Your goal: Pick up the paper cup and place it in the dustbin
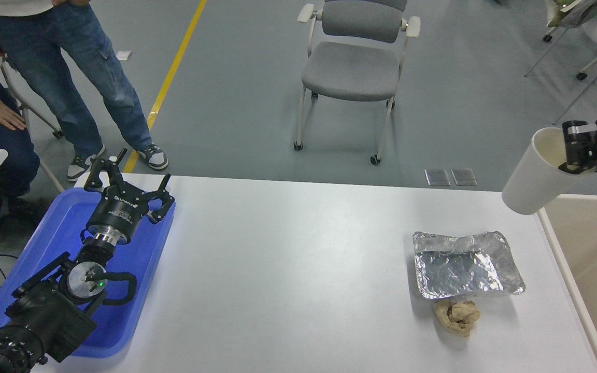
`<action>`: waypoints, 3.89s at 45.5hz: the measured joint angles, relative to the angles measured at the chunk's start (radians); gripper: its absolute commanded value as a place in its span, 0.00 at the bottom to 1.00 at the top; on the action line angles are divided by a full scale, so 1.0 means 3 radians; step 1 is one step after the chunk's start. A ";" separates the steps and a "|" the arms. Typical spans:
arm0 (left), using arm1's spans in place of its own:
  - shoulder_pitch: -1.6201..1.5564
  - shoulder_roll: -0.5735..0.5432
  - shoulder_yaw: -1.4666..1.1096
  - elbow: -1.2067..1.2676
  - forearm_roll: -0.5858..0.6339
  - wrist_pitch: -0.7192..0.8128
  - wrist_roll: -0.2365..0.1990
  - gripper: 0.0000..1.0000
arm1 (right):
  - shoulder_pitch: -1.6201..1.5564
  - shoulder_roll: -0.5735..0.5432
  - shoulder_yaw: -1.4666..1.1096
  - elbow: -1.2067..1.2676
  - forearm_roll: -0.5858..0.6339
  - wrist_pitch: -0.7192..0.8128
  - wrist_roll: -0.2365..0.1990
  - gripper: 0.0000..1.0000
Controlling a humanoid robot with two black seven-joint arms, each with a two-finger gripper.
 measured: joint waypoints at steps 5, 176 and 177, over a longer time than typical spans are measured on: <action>0.0000 -0.0001 0.0000 -0.0001 0.0000 0.0000 0.0000 1.00 | -0.0129 -0.0289 -0.0045 -0.0168 -0.0071 0.0000 -0.0003 0.00; -0.0005 0.0000 -0.0005 0.0001 -0.0002 0.0000 0.0000 1.00 | -0.3811 -0.0671 0.2124 -0.1501 -0.0037 -0.2663 -0.0729 1.00; -0.0005 0.0000 -0.0005 0.0001 -0.0002 0.0000 0.0000 1.00 | -0.3730 -0.0673 0.2076 -0.1443 -0.0038 -0.2619 -0.0729 1.00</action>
